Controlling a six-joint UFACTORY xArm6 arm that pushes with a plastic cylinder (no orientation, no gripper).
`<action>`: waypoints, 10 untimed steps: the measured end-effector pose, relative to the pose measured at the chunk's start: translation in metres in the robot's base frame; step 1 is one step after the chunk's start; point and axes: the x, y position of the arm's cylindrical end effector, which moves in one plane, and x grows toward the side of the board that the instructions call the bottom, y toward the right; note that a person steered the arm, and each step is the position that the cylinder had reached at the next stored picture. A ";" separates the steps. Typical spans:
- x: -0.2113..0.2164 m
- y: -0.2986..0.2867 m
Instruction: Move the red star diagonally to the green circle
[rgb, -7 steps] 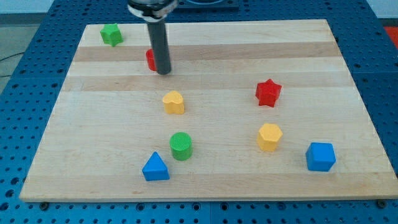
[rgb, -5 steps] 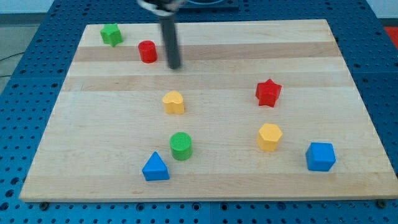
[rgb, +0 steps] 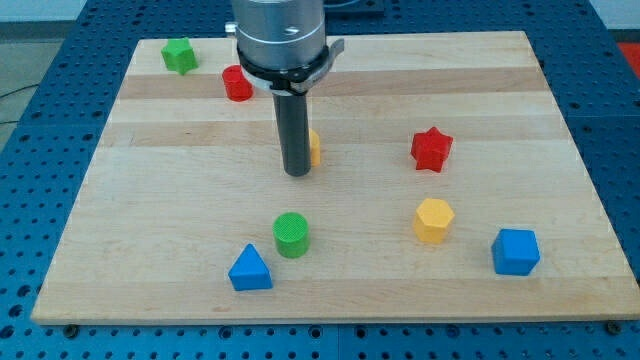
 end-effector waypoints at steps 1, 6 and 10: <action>0.000 -0.017; 0.040 0.233; -0.010 0.229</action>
